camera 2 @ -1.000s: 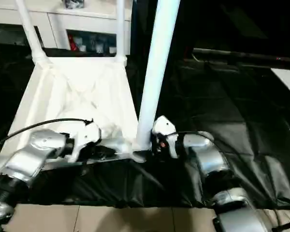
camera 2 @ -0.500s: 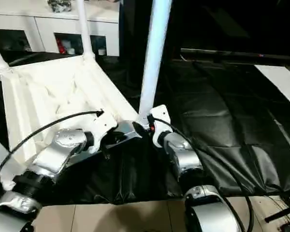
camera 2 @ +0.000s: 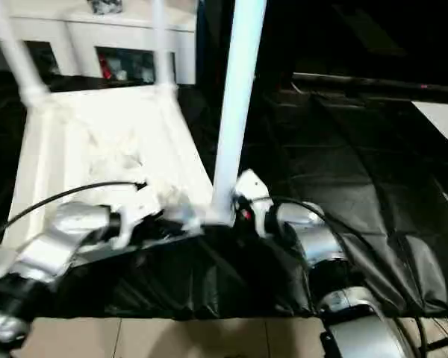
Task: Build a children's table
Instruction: Rotate leg to tighten
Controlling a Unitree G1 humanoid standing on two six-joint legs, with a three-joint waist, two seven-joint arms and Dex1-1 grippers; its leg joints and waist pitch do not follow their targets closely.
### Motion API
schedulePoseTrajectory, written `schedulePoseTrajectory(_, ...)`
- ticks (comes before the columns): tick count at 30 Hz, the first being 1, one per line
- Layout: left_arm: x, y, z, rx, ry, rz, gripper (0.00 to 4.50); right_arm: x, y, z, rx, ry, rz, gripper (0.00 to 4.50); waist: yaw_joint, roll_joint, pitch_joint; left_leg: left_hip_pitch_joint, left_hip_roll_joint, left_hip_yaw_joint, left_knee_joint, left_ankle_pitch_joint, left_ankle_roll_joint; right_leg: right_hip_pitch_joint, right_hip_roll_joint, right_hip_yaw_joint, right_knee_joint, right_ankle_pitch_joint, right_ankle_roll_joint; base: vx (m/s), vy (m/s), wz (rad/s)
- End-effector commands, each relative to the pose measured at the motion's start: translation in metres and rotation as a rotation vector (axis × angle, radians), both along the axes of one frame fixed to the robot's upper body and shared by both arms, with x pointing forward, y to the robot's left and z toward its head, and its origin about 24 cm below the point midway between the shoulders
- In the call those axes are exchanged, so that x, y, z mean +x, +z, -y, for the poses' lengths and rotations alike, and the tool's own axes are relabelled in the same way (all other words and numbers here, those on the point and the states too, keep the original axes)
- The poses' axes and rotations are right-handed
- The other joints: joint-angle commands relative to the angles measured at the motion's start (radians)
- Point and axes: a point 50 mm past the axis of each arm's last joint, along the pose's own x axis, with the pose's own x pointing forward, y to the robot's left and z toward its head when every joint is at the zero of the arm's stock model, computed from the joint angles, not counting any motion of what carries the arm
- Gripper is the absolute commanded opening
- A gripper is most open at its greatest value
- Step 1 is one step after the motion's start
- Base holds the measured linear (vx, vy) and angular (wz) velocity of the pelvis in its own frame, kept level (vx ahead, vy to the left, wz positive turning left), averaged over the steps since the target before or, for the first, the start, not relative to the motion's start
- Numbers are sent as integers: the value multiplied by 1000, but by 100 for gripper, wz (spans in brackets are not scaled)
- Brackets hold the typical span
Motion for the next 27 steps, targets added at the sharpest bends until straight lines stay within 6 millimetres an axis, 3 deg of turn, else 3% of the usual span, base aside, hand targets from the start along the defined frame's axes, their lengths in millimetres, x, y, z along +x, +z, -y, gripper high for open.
schedulePoseTrajectory(1,-6,1,13,-25,-95,-17,0,-1,3,0,-3,30,-1,417,1,11,-63,5,20,5,-62,-238,49,56,-64,44,-67,-292,-203,0,0,0)
schedulePoseTrajectory(11,-7,3,7,-9,-156,-50,0,-5,5,1,-10,129,-22,344,10,9,-65,0,20,5,-60,-206,45,60,-66,45,-62,-270,-200,0,0,0)
schedulePoseTrajectory(13,-6,3,8,-8,-150,-43,0,-6,4,-1,-9,134,-23,319,10,3,-66,-1,19,6,-59,-201,46,61,-65,45,-62,-272,-198,0,0,0)
schedulePoseTrajectory(16,-3,4,9,-20,-123,-25,0,-7,2,-5,6,120,-20,302,12,5,-64,0,19,6,-59,-204,44,60,-66,45,-64,-294,-189,0,0,0)
schedulePoseTrajectory(20,5,2,13,-18,-30,14,0,-5,-2,-11,44,43,-9,277,10,2,-60,3,18,3,-62,-238,28,55,-66,44,-72,-377,-162,0,0,0)
schedulePoseTrajectory(21,13,2,18,-14,46,51,0,-2,-6,-17,58,-44,-8,277,8,1,-60,1,18,2,-62,-240,22,54,-67,45,-74,-392,-152,0,0,0)
schedulePoseTrajectory(22,16,2,22,-16,73,65,0,1,-8,-22,64,-107,1,274,5,-11,-59,4,16,3,-61,-255,20,52,-67,43,-80,-424,-142,0,0,0)
schedulePoseTrajectory(24,19,3,28,-25,102,73,0,5,-11,-29,77,-189,3,272,5,-7,-58,4,15,1,-61,-261,15,51,-69,42,-81,-462,-129,0,0,0)
schedulePoseTrajectory(25,20,4,38,-35,124,78,0,9,-13,-38,103,-281,-15,272,-3,-4,-55,5,15,-1,-63,-271,3,46,-70,41,-85,-498,-115,0,0,0)
schedulePoseTrajectory(27,22,4,53,-52,159,78,0,11,-17,-55,138,-395,-43,270,-13,-4,-56,-3,13,-8,-66,-281,-6,51,-71,35,-88,-535,-95,0,0,0)
